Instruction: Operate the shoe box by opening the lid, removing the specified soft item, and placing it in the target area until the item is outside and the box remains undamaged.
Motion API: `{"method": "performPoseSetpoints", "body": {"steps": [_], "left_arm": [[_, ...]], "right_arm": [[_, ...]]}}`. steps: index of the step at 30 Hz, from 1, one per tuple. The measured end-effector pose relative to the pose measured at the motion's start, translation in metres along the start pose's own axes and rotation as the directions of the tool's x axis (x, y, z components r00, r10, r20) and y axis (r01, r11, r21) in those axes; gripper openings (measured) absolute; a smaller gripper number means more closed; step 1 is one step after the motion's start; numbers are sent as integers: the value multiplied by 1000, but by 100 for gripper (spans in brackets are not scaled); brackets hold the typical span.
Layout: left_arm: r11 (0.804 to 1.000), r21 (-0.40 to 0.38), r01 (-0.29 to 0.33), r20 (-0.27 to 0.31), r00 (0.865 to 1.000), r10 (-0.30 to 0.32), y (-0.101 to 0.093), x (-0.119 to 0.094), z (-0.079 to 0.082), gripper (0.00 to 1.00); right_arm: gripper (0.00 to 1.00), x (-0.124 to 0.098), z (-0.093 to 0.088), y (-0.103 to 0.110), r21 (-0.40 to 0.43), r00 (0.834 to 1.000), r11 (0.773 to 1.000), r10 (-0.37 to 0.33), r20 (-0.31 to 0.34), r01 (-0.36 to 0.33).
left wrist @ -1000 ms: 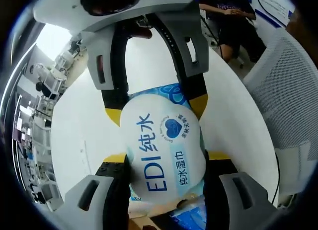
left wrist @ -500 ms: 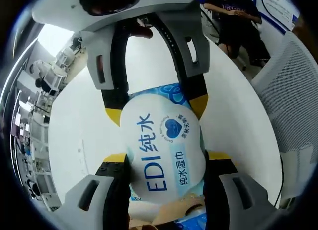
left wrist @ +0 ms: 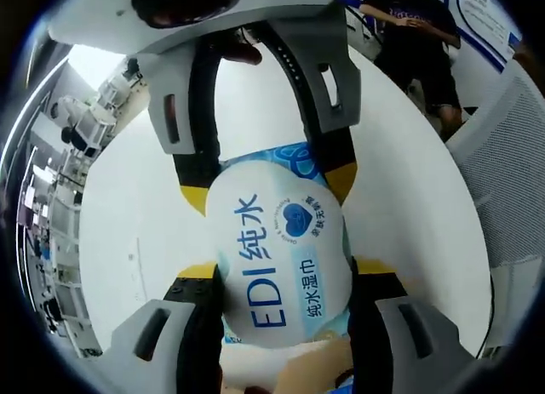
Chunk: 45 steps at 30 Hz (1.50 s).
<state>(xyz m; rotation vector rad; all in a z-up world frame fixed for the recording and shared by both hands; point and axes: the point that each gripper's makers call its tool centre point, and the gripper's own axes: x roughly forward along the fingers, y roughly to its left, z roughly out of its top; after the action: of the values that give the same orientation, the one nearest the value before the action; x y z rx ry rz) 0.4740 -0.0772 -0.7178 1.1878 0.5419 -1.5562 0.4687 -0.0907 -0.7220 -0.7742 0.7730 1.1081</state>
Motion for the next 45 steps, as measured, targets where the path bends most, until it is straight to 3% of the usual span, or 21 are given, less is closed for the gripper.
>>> {"method": "performPoseSetpoints", "body": {"steps": [21,45], "left_arm": [[997,-80,12,-1,1000,-12,-2,19,-3,58],[997,-79,16,-7,1000,-17,-4,29,-5,53]], "right_arm": [[52,23,-19,-3,-43,998,997,57,-8,-57],[52,32,-31,-3,-49,997,997,57,-48,-60]]}}
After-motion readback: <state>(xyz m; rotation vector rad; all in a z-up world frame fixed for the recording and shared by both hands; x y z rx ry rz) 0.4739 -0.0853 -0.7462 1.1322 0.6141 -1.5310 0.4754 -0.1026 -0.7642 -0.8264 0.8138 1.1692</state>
